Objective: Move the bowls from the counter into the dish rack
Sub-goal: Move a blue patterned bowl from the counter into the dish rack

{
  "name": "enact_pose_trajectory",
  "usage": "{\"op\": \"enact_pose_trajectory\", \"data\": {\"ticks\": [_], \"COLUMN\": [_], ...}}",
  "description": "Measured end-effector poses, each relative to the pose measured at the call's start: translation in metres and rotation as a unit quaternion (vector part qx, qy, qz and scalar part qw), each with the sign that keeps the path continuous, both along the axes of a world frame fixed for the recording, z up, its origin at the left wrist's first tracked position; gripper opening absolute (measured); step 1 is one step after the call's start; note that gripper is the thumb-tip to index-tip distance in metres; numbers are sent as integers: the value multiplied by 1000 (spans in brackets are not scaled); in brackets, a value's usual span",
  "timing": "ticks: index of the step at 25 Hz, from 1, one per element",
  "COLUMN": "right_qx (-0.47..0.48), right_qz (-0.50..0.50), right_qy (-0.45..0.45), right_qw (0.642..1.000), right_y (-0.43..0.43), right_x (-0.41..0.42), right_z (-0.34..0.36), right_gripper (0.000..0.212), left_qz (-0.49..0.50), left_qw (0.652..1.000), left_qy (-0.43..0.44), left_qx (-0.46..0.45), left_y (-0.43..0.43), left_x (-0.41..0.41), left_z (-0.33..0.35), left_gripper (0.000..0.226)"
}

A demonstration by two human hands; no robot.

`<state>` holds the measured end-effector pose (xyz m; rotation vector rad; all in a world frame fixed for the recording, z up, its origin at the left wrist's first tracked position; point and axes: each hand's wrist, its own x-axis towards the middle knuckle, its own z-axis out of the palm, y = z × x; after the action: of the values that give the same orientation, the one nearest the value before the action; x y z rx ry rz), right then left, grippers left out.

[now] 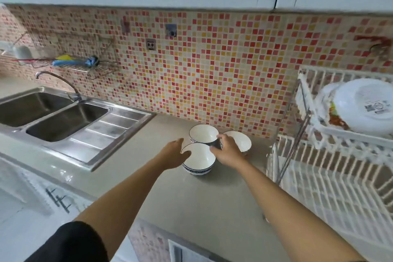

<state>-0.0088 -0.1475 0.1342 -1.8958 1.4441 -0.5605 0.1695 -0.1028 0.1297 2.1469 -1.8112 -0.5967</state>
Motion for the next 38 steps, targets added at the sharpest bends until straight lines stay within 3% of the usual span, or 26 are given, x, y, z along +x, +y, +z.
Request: {"op": "enact_pose_trajectory", "data": {"ticks": [4,10,12,16,18,22,28,31,34,38], "right_qx": [71,187,213,306,327,334,246,186,39,-223], "right_qz": [-68,-112,-117,-90,-88,-80,-71,-35,-1,33], "right_qy": [0,19,12,-53,-86,-135,-223,-186,-149,-110], "right_qw": [995,976,970,946,937,929,941,964,988,968], "right_y": [-48,-108,-122,-135,-136,-123,-78,-60,-17,36], "right_x": [16,28,29,30,31,25,25,20,-3,-43], "right_z": [-51,-141,-160,-180,-178,-159,-64,-23,24,79], "right_gripper": [55,76,71,31,28,29,43,54,62,56], "left_qz": [51,105,122,209,242,240,187,162,106,-2], "left_qw": [997,988,982,945,922,909,904,891,858,857], "left_qy": [15,55,92,212,260,316,374,389,452,465], "left_qx": [59,103,107,138,157,126,-87,-170,-218,-221], "left_y": [-31,-88,-105,-125,-124,-106,-50,-32,7,38], "left_x": [18,22,19,17,15,10,14,12,0,-18], "left_z": [-59,-118,-131,-142,-139,-128,-64,-36,3,68], "left_gripper": [60,56,57,51,43,38,37,31,19,60]}}
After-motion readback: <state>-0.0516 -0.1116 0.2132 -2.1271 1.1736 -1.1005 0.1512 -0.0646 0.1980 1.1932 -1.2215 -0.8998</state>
